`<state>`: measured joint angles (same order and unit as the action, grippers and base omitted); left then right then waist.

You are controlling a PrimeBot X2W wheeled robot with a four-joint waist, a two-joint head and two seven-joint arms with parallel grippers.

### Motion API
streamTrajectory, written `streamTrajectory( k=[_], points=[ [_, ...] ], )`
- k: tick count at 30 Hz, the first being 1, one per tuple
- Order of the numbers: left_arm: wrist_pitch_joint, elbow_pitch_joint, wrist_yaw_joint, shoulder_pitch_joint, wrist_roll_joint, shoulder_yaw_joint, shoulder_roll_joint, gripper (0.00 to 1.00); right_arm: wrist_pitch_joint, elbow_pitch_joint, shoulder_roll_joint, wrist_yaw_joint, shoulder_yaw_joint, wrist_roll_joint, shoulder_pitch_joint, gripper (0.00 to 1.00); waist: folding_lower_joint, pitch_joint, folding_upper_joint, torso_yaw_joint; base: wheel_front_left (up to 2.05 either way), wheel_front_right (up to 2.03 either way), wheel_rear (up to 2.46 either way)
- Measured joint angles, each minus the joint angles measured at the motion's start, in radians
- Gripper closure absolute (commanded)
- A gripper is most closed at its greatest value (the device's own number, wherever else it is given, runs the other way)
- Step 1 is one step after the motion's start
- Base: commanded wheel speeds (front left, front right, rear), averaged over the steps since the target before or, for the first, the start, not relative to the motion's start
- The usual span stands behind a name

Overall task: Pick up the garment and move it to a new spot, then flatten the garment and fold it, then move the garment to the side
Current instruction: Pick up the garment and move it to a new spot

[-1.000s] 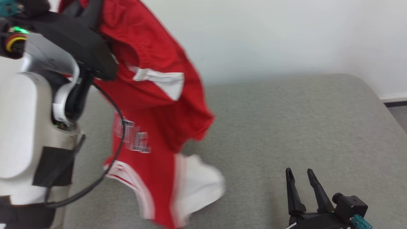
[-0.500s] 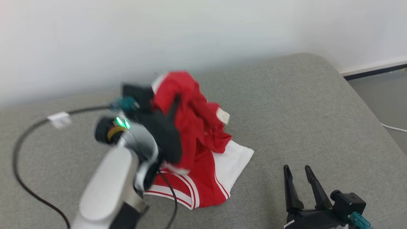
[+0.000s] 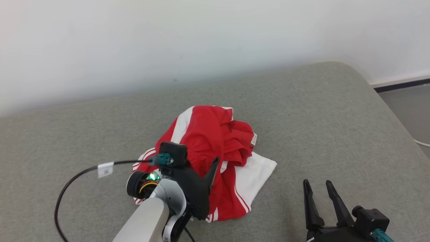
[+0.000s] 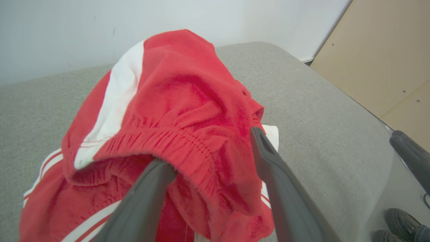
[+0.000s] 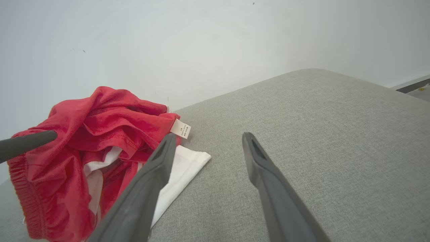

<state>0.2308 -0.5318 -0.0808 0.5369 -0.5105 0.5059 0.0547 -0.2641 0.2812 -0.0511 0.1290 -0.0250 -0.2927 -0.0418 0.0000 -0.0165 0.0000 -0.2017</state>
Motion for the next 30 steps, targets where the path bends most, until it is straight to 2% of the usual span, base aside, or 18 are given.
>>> streamTrajectory(
  k=[4, 7, 14, 19, 25, 30],
  points=[
    [-0.091, 0.066, 0.001, -0.052, -0.014, -0.015, 0.004, 0.00, 0.000, -0.002, 0.000, 0.000, 0.019, 0.004, 0.013, 0.00, 0.0000, 0.015, 0.0000, 0.029, 0.00, 0.00, 0.00],
    [-0.187, 0.133, 0.013, -0.117, -0.005, -0.036, 0.040, 0.00, 0.000, -0.005, 0.000, 0.000, 0.031, 0.010, 0.024, 0.00, 0.0000, 0.026, 0.0000, 0.053, 0.00, 0.00, 0.00],
    [-0.350, 0.242, 0.063, -0.310, 0.016, -0.077, 0.100, 0.00, 0.000, -0.010, 0.001, 0.000, 0.058, 0.021, 0.043, 0.00, 0.0000, 0.048, 0.0000, 0.110, 0.00, 0.00, 0.00],
    [-0.447, 0.282, 0.121, -0.413, 0.024, -0.125, 0.123, 0.00, 0.000, -0.011, 0.000, 0.000, 0.071, 0.029, 0.049, 0.00, -0.0001, 0.059, 0.0000, 0.145, 0.00, 0.00, 0.00],
    [-0.490, 0.351, 0.172, -0.519, 0.045, -0.211, 0.120, 0.00, 0.000, -0.015, 0.000, 0.000, 0.077, 0.029, 0.054, 0.00, -0.0001, 0.065, 0.0000, 0.165, 0.00, 0.00, 0.00],
    [-0.492, 0.387, 0.168, -0.565, 0.076, -0.257, 0.122, 0.00, 0.000, -0.014, 0.000, 0.000, 0.077, 0.029, 0.058, 0.00, -0.0001, 0.063, 0.0000, 0.164, 0.00, 0.00, 0.00]
  ],
)
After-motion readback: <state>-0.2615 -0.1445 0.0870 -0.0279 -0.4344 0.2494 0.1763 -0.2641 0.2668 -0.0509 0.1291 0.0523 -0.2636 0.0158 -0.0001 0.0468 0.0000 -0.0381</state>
